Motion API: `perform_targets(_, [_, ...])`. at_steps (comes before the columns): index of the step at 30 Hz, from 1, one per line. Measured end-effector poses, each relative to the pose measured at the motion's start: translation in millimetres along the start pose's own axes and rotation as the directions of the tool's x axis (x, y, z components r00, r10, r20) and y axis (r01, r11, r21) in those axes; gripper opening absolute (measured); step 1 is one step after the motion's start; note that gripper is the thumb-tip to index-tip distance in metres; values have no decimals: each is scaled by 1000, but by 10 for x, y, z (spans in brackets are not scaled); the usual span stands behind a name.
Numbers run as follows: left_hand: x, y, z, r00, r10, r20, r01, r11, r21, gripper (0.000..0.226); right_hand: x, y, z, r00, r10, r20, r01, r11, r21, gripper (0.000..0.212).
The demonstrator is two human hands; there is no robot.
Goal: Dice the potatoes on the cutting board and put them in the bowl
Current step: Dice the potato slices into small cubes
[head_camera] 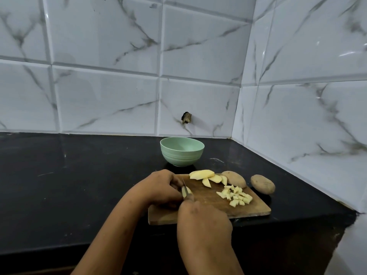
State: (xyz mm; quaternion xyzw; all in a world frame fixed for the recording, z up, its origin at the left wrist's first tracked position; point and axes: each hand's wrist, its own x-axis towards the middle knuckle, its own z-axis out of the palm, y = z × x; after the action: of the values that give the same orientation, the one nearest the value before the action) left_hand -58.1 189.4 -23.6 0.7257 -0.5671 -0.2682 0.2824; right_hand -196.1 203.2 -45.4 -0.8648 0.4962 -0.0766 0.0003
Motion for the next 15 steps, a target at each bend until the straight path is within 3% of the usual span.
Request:
perform_targets(4, [9, 1, 12, 1000, -1, -31, 1, 1000, 10, 24, 113, -20, -81, 996, -83, 42, 87, 991, -106, 52])
perform_targets(9, [-4, 7, 58, 998, -36, -59, 33, 998, -58, 30, -114, 126, -37, 993, -115, -15, 114, 993, -38, 58])
perform_targets(13, [-10, 34, 69, 994, -96, -57, 88, 987, -133, 36, -275, 247, -119, 990, -76, 119, 81, 996, -39, 68])
perform_targets(15, [-8, 45, 76, 993, -103, -65, 93, 986, -141, 38, -335, 323, -157, 996, -86, 33, 86, 996, 21, 60])
